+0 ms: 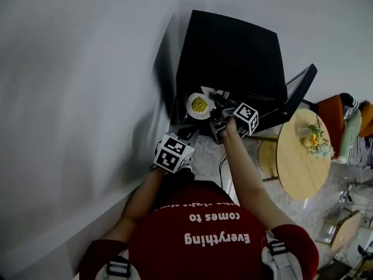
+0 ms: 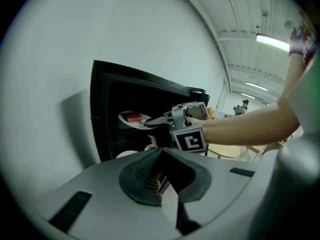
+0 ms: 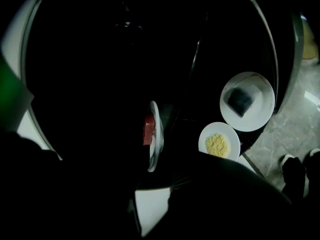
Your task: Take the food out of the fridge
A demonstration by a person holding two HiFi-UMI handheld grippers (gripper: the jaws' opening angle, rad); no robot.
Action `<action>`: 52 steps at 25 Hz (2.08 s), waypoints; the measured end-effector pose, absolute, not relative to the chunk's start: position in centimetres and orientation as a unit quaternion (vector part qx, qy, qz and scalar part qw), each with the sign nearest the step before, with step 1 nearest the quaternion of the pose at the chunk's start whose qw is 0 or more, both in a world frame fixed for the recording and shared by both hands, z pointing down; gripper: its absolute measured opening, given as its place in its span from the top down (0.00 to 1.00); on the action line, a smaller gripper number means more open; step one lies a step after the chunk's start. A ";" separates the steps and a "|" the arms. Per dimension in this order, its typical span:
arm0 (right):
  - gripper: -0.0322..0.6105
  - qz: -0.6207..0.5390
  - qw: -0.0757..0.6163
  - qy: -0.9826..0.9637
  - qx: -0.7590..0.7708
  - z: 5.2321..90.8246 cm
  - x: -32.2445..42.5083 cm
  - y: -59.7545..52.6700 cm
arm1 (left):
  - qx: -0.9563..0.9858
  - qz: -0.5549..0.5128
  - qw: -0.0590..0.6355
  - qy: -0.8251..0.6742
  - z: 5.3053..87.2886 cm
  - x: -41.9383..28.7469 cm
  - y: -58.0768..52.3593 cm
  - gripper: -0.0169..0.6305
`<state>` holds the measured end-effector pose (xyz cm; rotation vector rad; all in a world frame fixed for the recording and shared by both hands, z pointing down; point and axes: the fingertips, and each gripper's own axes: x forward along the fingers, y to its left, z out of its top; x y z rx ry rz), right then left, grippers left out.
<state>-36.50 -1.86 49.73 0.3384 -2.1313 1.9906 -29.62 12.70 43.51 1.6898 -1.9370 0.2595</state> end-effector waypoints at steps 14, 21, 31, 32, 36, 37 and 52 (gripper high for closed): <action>0.87 0.732 0.051 -0.675 0.080 49.5 -34.0 -0.1 | 0.639 0.103 0.305 -0.699 45.5 -27.2 12.8 0.98; 0.87 0.745 0.060 -0.664 0.016 49.7 -26.7 4.1 | 0.650 0.102 0.316 -0.684 45.8 -25.2 13.3 0.98; 0.87 0.754 0.083 -0.651 -0.033 49.7 -15.9 6.1 | 0.678 0.077 0.332 -0.651 46.3 -19.6 12.9 0.98; 0.87 0.756 0.079 -0.649 -0.029 49.7 -14.7 5.7 | 0.682 0.078 0.330 -0.648 46.2 -18.7 12.3 0.97; 0.87 0.759 0.051 -0.649 -0.015 49.5 -10.3 3.2 | 0.711 0.085 0.318 -0.621 45.8 -14.8 8.6 0.98; 0.87 0.757 0.043 -0.652 -0.008 49.4 -9.2 2.4 | 0.719 0.090 0.314 -0.613 45.8 -13.7 7.6 0.98; 0.87 0.741 -0.158 -0.625 0.188 52.8 12.6 -10.0 | 0.824 0.143 0.266 -0.480 44.9 1.7 -5.0 0.98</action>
